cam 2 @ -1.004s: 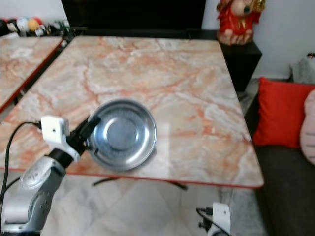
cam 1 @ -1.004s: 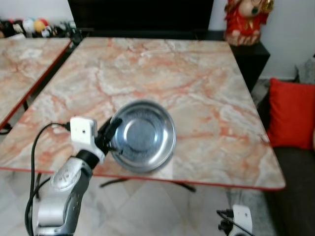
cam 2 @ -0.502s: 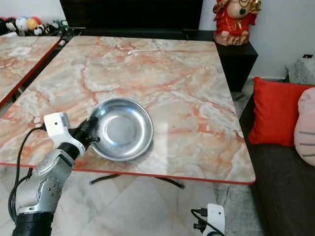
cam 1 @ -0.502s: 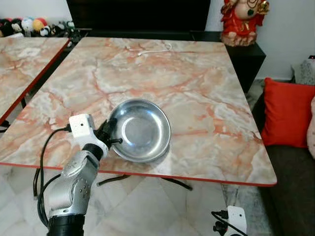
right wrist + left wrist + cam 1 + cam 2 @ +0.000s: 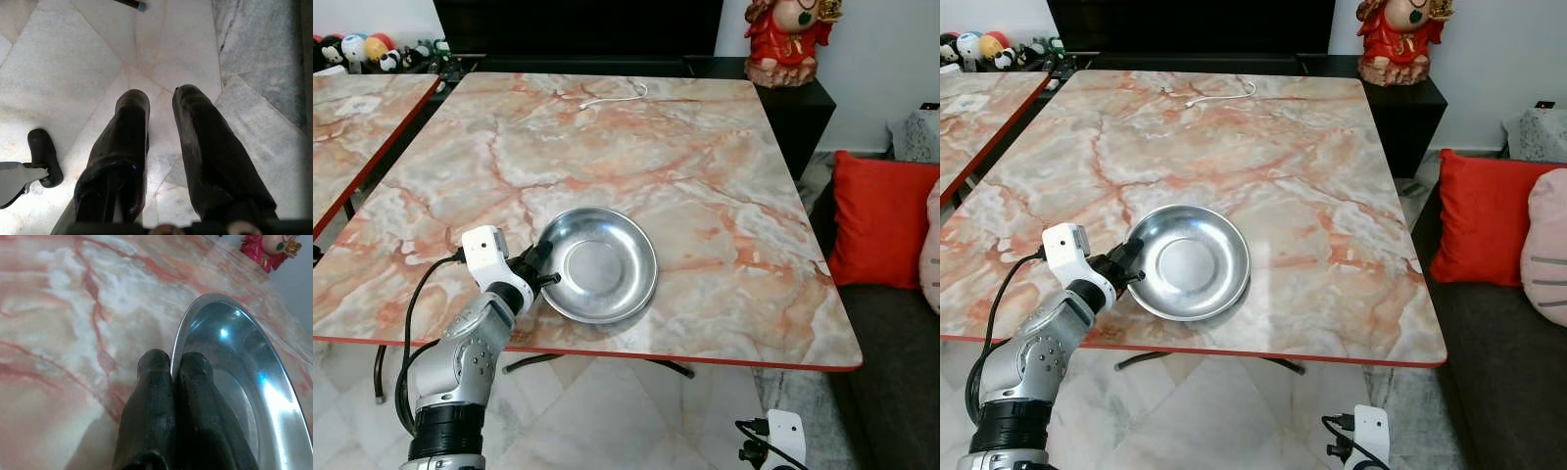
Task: Setting the table
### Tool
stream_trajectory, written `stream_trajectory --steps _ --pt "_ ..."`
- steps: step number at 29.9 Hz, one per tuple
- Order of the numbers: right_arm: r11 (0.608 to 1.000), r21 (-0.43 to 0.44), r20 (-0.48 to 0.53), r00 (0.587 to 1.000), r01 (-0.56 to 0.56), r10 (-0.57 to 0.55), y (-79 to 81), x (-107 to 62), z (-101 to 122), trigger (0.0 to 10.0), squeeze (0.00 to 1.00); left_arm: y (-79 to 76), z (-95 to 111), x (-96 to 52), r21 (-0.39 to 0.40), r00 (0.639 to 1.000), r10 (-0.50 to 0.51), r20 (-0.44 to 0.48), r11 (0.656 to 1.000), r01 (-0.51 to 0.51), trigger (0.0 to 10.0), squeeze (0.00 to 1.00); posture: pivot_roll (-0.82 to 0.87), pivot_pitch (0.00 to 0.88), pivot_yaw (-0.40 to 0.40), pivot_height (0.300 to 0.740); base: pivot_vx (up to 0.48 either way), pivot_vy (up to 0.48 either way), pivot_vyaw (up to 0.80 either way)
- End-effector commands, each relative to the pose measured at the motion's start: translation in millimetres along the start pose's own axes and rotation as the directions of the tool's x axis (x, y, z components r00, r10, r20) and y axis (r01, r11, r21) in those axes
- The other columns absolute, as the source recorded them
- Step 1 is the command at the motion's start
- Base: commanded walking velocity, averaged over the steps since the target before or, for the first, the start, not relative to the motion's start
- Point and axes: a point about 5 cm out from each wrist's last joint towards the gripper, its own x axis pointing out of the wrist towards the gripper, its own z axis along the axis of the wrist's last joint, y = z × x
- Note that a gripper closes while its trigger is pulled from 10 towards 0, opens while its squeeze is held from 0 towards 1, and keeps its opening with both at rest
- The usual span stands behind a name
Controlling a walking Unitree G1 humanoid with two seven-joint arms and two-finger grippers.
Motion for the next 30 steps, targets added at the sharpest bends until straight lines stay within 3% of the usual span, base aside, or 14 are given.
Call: stream_trajectory --steps 1,2,3,16,17,19,20,21,22,26,27,28,30 --pt "1.000 0.002 -0.010 1.000 0.005 -0.005 -1.9 -1.2 -4.9 10.0 0.00 3.0 -2.3 1.2 -0.006 0.999 0.025 -0.021 1.000 -0.025 10.0 0.00 0.01 0.105 0.001 0.740 0.000 0.000 0.00" --pt "1.000 0.001 -0.010 1.000 0.005 -0.005 -1.7 -1.2 -4.8 10.0 0.00 2.8 -3.2 1.3 -0.008 0.999 0.025 -0.025 1.000 -0.025 10.0 0.47 0.01 0.103 0.001 0.740 0.000 0.000 0.00" --pt "1.000 0.000 -0.009 1.000 0.004 -0.004 -1.5 -1.1 -4.7 10.0 0.00 2.6 -4.3 1.6 -0.014 0.999 0.024 -0.032 1.000 -0.025 10.0 0.53 0.01 0.103 0.001 0.740 0.000 0.000 0.00" --pt "1.000 -0.008 -0.017 1.000 -0.001 0.001 -0.1 -1.3 -6.5 10.0 0.00 11.5 -6.2 -4.3 0.036 0.996 0.075 -0.057 0.997 -0.073 10.0 0.49 0.01 0.087 0.008 0.740 0.000 0.000 0.00" --pt "1.000 -0.007 -0.018 1.000 -0.002 0.001 0.5 -1.4 -7.1 10.0 0.00 12.8 -2.5 -7.6 0.080 0.996 0.074 -0.041 0.994 -0.071 10.0 0.38 0.01 0.085 0.010 0.740 0.000 0.000 0.00" --pt "1.000 -0.008 -0.020 1.000 -0.002 0.002 0.9 -1.4 -7.5 10.0 0.00 12.9 0.6 -10.2 0.169 0.998 0.061 -0.024 0.984 -0.057 10.0 0.38 0.01 0.081 0.010 0.740 0.000 0.000 0.00" --pt "1.000 -0.010 -0.020 1.000 -0.003 0.003 1.2 -1.4 -7.6 10.0 0.00 12.0 1.2 -11.4 0.210 0.998 0.051 -0.019 0.977 -0.046 10.0 0.29 0.01 0.081 0.010 0.740 0.000 0.000 0.00" --pt "1.000 -0.010 -0.020 1.000 -0.004 0.004 1.6 -1.4 -7.8 10.0 0.00 10.4 1.7 -13.4 0.249 0.999 0.038 -0.017 0.968 -0.033 10.0 0.00 0.02 0.080 0.010 0.740 0.000 0.000 0.00" --pt "1.000 -0.011 -0.021 1.000 -0.005 0.005 2.1 -1.4 -8.1 10.0 0.00 10.5 3.9 -15.1 0.271 0.999 0.042 -0.001 0.962 -0.040 10.0 0.00 0.02 0.080 0.011 0.740 0.000 0.000 0.00" --pt "1.000 -0.012 -0.023 1.000 -0.009 0.008 2.9 -1.5 -8.9 10.0 0.00 6.1 15.5 -20.0 0.387 0.996 0.009 0.088 0.921 -0.042 10.0 0.00 0.02 0.076 0.013 0.740 0.000 0.000 0.00" --pt "1.000 -0.013 -0.024 1.000 -0.010 0.009 3.2 -1.6 -9.3 10.0 0.00 1.1 28.7 -24.3 0.436 0.982 -0.015 0.191 0.897 -0.070 10.0 0.00 0.02 0.074 0.012 0.740 0.000 0.000 0.00" --pt "1.000 -0.013 -0.024 1.000 -0.010 0.010 3.2 -1.6 -9.4 10.0 0.00 -1.2 32.9 -26.1 0.461 0.975 -0.027 0.222 0.884 -0.080 10.0 0.00 0.02 0.075 0.012 0.740 0.000 0.000 0.00" --pt "1.000 -0.015 -0.025 1.000 -0.011 0.010 3.3 -1.7 -9.7 10.0 0.00 -8.9 36.7 -30.0 0.606 0.962 -0.084 0.260 0.790 -0.095 10.0 0.00 0.02 0.075 0.012 0.740 0.000 0.000 0.00"
